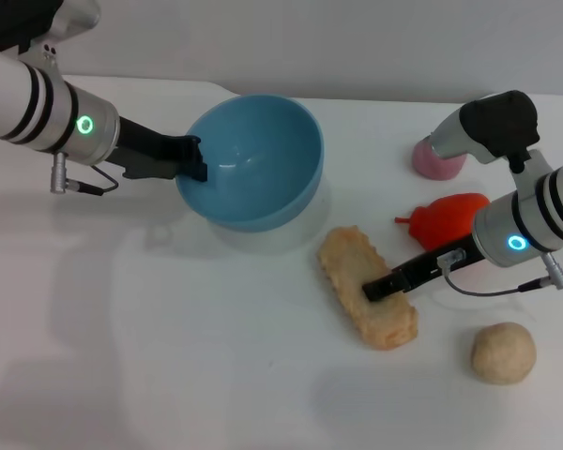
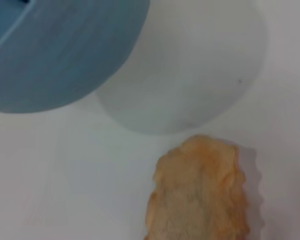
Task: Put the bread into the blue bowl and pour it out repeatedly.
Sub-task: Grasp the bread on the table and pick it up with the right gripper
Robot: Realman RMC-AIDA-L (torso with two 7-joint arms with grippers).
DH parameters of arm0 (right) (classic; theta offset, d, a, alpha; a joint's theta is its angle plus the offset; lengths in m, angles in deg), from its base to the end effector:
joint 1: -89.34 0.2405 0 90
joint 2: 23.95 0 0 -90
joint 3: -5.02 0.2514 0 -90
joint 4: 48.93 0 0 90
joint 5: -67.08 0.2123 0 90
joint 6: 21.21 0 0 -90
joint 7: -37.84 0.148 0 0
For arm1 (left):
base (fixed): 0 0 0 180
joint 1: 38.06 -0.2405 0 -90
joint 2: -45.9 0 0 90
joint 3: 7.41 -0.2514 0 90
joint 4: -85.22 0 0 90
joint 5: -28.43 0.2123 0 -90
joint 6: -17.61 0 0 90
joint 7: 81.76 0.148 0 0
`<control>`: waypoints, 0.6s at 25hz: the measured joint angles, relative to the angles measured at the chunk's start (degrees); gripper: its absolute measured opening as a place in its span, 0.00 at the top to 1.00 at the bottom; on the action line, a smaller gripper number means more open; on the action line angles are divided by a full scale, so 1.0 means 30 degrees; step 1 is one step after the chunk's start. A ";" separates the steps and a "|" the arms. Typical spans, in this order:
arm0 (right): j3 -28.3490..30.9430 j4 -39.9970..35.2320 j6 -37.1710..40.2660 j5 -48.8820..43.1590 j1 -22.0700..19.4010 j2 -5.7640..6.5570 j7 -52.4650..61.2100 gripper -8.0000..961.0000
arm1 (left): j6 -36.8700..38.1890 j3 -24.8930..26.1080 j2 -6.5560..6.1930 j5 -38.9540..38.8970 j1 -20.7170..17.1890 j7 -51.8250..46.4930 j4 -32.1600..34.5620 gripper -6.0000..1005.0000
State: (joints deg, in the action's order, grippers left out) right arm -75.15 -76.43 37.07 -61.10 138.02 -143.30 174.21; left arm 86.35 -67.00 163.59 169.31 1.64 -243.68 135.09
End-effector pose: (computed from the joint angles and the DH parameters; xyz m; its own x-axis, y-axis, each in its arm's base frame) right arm 0.2248 0.3781 -0.1018 0.6163 -0.7855 0.0561 -0.7426 -0.6034 -0.2908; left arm -0.2391 0.4064 -0.0002 0.2280 0.9200 0.3189 0.9451 -0.1303 -0.2998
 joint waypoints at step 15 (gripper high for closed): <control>-0.0025 0.0063 -0.0283 0.0875 -0.0093 -0.0004 -0.0045 0.31 | 0.0056 0.0001 -0.0022 -0.0030 -0.0074 -0.0021 -0.0015 1.00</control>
State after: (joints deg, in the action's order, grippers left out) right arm -75.22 -76.25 36.22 -58.47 137.74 -143.31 174.08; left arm 86.52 -67.00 163.52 169.22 1.42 -243.74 135.05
